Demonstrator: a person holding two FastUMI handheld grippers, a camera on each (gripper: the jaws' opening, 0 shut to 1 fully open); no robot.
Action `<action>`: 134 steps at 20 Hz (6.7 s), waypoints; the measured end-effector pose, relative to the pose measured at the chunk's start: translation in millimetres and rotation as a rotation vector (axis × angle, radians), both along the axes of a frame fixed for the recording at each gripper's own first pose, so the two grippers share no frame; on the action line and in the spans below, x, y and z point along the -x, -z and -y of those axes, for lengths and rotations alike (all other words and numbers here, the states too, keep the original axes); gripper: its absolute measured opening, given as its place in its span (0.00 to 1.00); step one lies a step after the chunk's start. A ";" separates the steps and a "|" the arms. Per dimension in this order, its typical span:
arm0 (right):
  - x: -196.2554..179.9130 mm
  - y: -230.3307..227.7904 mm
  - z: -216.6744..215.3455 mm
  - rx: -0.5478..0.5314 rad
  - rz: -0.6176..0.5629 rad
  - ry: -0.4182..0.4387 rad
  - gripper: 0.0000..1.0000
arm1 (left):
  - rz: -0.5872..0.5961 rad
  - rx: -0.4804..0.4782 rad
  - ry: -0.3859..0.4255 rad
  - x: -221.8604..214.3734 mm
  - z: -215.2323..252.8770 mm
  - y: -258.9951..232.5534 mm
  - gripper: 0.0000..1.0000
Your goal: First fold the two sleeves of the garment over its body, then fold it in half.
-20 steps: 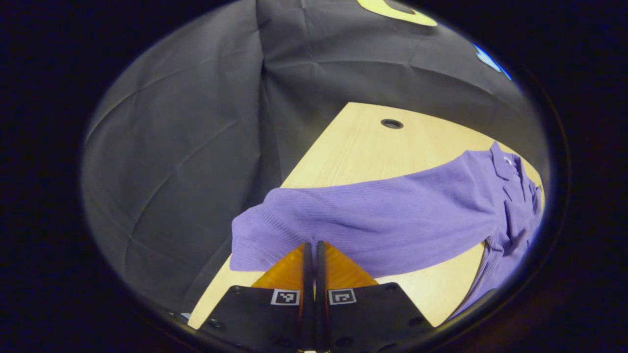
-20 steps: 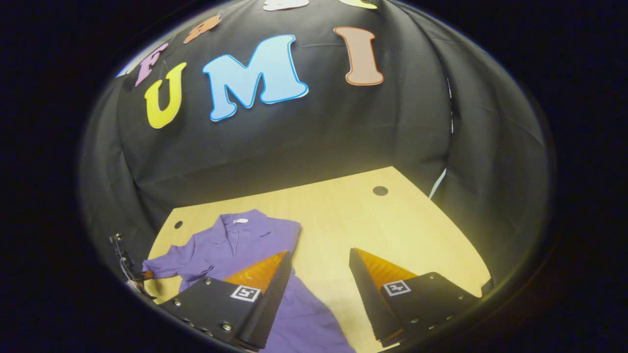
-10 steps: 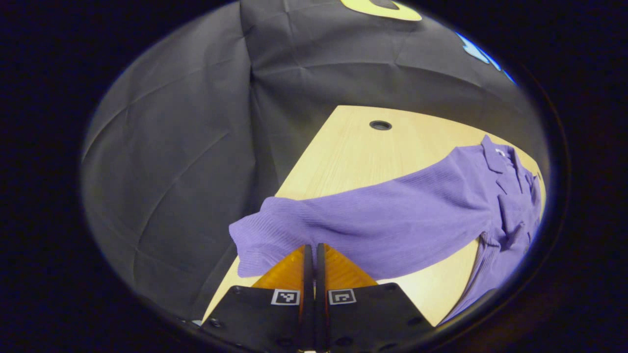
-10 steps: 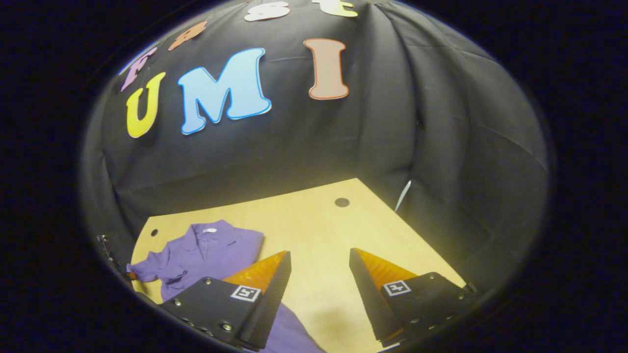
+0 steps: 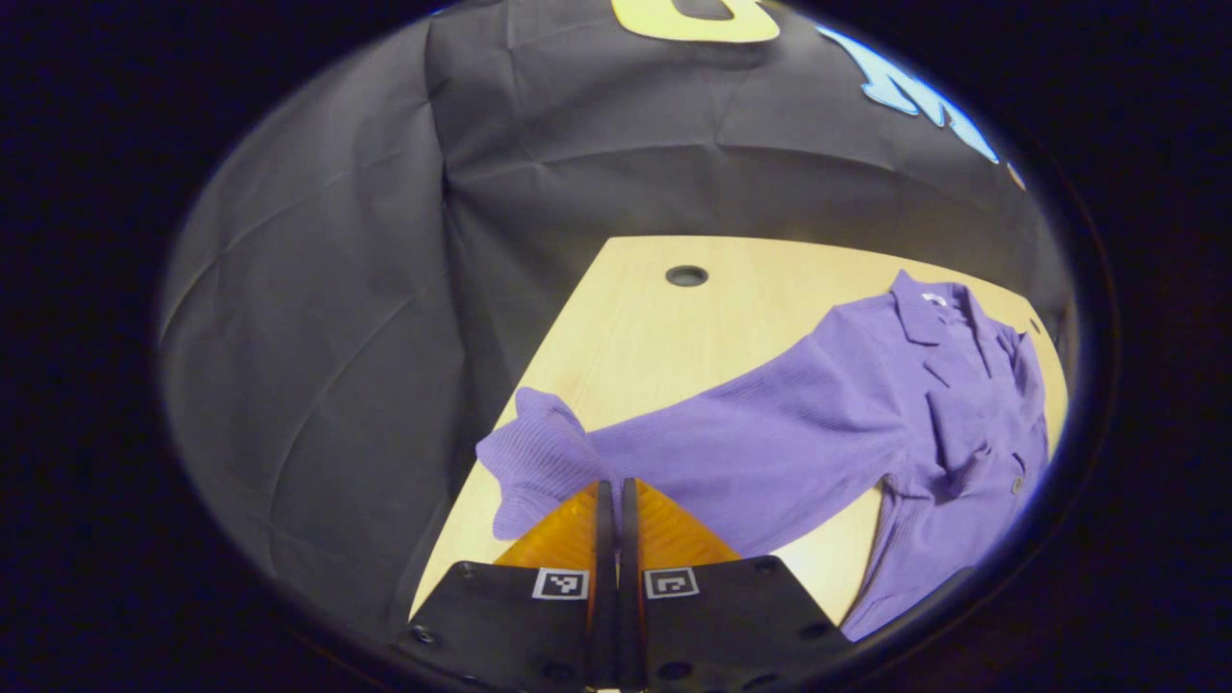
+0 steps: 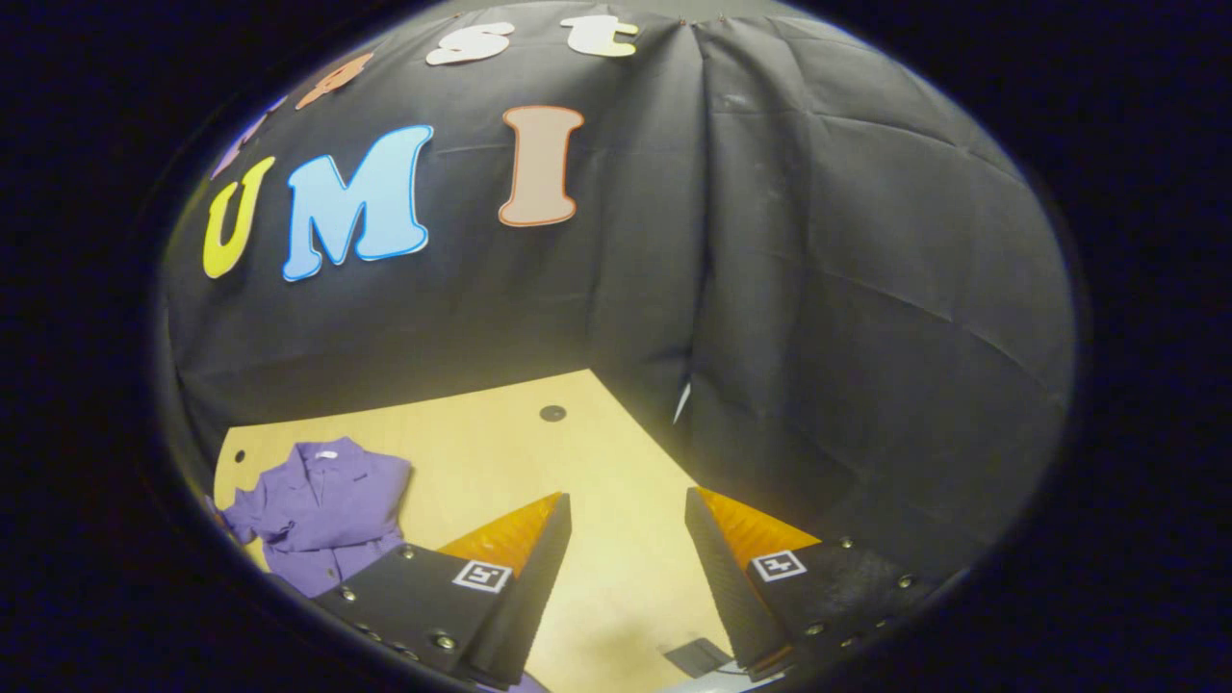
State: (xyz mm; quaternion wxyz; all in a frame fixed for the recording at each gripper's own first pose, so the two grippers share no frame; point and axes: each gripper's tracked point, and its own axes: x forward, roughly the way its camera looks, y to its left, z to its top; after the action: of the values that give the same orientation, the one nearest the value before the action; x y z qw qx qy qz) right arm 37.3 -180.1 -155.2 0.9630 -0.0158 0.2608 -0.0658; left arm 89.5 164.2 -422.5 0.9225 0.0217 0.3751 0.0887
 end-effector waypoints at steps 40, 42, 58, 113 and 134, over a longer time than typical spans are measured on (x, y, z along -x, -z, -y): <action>70.1 -89.1 -151.5 -0.197 0.160 -0.213 0.75 | 0.213 0.289 0.719 -82.3 496.6 -147.4 0.07; 72.2 -85.0 -150.7 -0.207 0.154 -0.207 0.75 | 0.189 0.298 0.734 -79.1 513.1 -138.9 0.06; 66.3 -11.4 -182.9 -0.248 0.012 -0.315 0.75 | 0.100 0.280 0.695 -35.3 466.1 -112.2 0.07; 210.1 271.0 -222.1 0.080 -1.018 -0.513 0.77 | -0.686 0.129 0.310 249.0 246.9 41.2 0.77; 124.5 200.7 -286.7 -0.192 -0.749 -0.539 0.01 | -0.388 0.177 0.259 154.9 257.1 -23.1 0.07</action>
State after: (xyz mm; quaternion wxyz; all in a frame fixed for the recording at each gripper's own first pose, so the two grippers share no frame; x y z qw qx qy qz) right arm -87.3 106.5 -355.9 0.7826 -0.0163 0.5816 0.2214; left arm -65.4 -92.9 -399.4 0.8353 0.0054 0.5454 -0.0693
